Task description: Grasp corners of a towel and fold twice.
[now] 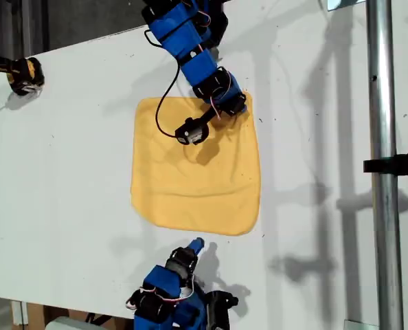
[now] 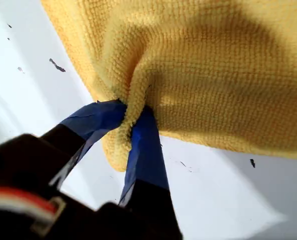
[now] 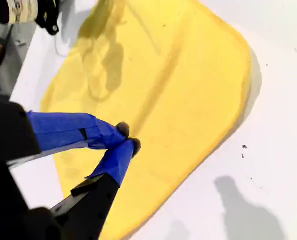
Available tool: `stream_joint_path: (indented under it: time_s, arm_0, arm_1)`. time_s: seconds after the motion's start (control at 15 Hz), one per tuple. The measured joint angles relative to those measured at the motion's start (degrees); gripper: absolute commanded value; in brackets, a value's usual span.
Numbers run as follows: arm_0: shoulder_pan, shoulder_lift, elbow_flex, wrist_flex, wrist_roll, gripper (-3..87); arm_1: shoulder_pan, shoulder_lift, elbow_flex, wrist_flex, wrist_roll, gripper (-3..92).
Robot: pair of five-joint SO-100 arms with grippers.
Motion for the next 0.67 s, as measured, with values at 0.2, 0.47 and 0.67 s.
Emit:
stream_joint_path:
  time_s: [0.2, 0.47, 0.67]
  arm_0:
    - [3.43, -16.44, -15.47, 2.64, 8.44, -0.9]
    - [6.42, -25.22, -22.76, 4.22, 13.54, 25.0]
    - [6.33, -25.22, -23.12, 6.5, 14.06, 40.7]
  arm_1:
    - [0.0, 0.0, 0.0, 0.0, 0.0, -0.1]
    - [0.0, 0.0, 0.0, 0.0, 0.0, -0.1]
    - [0.09, 0.0, 0.0, 0.0, 0.0, -0.1]
